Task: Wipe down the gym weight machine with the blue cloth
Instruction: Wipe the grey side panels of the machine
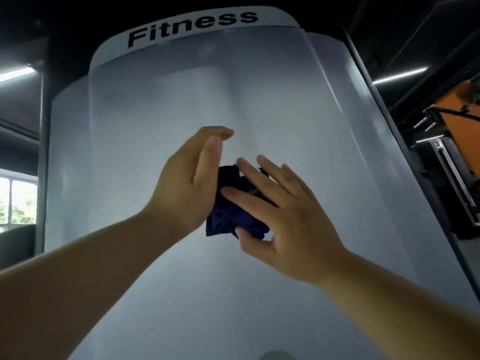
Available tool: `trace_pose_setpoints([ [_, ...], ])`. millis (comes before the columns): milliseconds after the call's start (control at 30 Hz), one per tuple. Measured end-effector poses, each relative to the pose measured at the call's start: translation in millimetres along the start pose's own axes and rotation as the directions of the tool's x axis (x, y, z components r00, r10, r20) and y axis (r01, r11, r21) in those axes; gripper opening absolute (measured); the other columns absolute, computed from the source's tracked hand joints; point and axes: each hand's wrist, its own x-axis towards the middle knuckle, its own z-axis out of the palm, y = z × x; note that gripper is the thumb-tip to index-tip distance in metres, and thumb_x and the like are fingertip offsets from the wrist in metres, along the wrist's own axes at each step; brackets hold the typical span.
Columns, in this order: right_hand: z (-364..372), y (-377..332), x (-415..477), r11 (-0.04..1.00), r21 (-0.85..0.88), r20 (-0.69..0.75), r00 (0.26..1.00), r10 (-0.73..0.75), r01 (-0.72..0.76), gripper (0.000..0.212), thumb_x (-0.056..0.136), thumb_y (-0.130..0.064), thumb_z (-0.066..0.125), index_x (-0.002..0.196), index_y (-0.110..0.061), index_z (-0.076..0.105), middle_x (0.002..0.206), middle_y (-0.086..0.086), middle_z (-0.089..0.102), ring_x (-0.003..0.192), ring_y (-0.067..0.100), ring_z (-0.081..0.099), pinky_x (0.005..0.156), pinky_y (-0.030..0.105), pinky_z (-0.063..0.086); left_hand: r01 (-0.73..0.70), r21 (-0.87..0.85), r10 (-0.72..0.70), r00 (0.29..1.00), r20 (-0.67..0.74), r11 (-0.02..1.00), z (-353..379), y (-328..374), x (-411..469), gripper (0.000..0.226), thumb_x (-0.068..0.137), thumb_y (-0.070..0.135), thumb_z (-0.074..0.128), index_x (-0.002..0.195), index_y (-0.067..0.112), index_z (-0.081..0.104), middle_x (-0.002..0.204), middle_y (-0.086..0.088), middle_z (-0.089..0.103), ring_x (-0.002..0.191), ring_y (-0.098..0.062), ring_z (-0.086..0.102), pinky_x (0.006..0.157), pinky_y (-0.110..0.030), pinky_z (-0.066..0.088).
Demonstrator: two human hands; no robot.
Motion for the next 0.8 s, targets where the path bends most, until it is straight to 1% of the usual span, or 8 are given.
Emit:
trace_pose_setpoints([
  [100,-7.8,18.0,19.3,0.999,-0.036,-0.023,0.999,0.040,-0.041,0.037,0.084,-0.034,0.055,0.115,-0.016,0.066,0.139,0.003,0.057,0.136,0.026,0.044,0.118,0.041,0.024,-0.081,0.279,0.105,0.992,-0.072,0.957,-3.5,-8.6,12.6,0.040,0.100,0.037,0.027,0.129,0.031,0.054,0.133,0.018,0.053,0.127,-0.002,0.044,0.101,-0.012,0.030],
  [167,-16.5,36.5,30.6,0.965,0.021,-0.106,0.960,0.260,-0.260,0.035,0.083,-0.027,0.051,0.113,-0.013,0.063,0.126,0.003,0.065,0.115,0.028,0.058,0.109,0.040,0.037,-0.087,0.411,0.119,0.991,-0.053,0.908,0.4,-17.6,17.0,0.043,0.099,0.031,0.030,0.134,0.023,0.053,0.143,0.009,0.049,0.132,-0.009,0.038,0.106,-0.020,0.025],
  [233,-20.7,46.3,38.4,0.904,0.092,-0.147,0.893,0.426,-0.417,0.040,0.085,-0.020,0.048,0.123,-0.018,0.060,0.139,0.000,0.056,0.116,0.024,0.054,0.102,0.036,0.040,-0.096,0.498,0.126,0.992,-0.026,0.862,7.7,-28.1,14.2,0.044,0.098,0.028,0.032,0.136,0.020,0.053,0.148,0.003,0.046,0.136,-0.013,0.035,0.112,-0.027,0.022],
  [333,-12.7,26.5,21.1,0.944,0.043,-0.101,0.939,0.330,-0.327,0.044,0.088,-0.030,0.046,0.129,-0.028,0.061,0.148,-0.002,0.046,0.128,0.020,0.045,0.110,0.037,0.035,-0.100,0.549,0.141,0.989,-0.033,0.830,13.5,-35.6,9.2,0.044,0.097,0.025,0.034,0.136,0.018,0.054,0.151,0.001,0.044,0.140,-0.016,0.034,0.116,-0.031,0.019],
  [500,-11.6,21.6,-15.4,0.999,-0.023,-0.028,0.999,-0.037,0.037,0.026,0.088,-0.040,0.064,0.102,-0.022,0.075,0.120,-0.004,0.067,0.119,0.023,0.057,0.109,0.032,0.034,-0.117,0.534,0.164,0.986,-0.040,0.837,13.9,-34.2,8.1,0.045,0.095,0.021,0.037,0.136,0.016,0.055,0.150,-0.002,0.046,0.140,-0.018,0.035,0.117,-0.036,0.025],
  [600,-20.8,50.1,23.6,0.994,0.029,-0.106,0.988,0.109,-0.106,0.025,0.086,-0.035,0.061,0.095,-0.015,0.072,0.102,0.000,0.070,0.109,0.019,0.055,0.109,0.018,0.030,-0.126,0.542,0.174,0.984,-0.039,0.831,14.6,-35.2,7.8,0.045,0.095,0.022,0.038,0.136,0.016,0.055,0.149,-0.002,0.046,0.141,-0.020,0.036,0.117,-0.037,0.024],
  [700,-12.2,56.5,53.2,0.920,0.041,-0.223,0.894,0.390,-0.391,0.030,0.092,-0.029,0.057,0.120,-0.022,0.066,0.121,-0.007,0.065,0.112,0.012,0.054,0.102,0.032,0.045,-0.123,0.555,0.174,0.984,-0.039,0.822,15.6,-37.2,7.9,0.045,0.096,0.024,0.037,0.136,0.017,0.055,0.150,-0.002,0.046,0.142,-0.021,0.037,0.116,-0.033,0.020],
  [800,4.1,24.4,32.9,0.936,-0.001,-0.207,0.916,0.343,-0.351,0.036,0.093,-0.027,0.054,0.127,-0.024,0.065,0.133,-0.008,0.060,0.121,0.010,0.051,0.106,0.033,0.042,-0.125,0.562,0.178,0.983,-0.040,0.818,16.0,-39.1,8.6,0.044,0.096,0.024,0.038,0.137,0.017,0.055,0.150,-0.004,0.045,0.142,-0.023,0.037,0.116,-0.034,0.018],
])
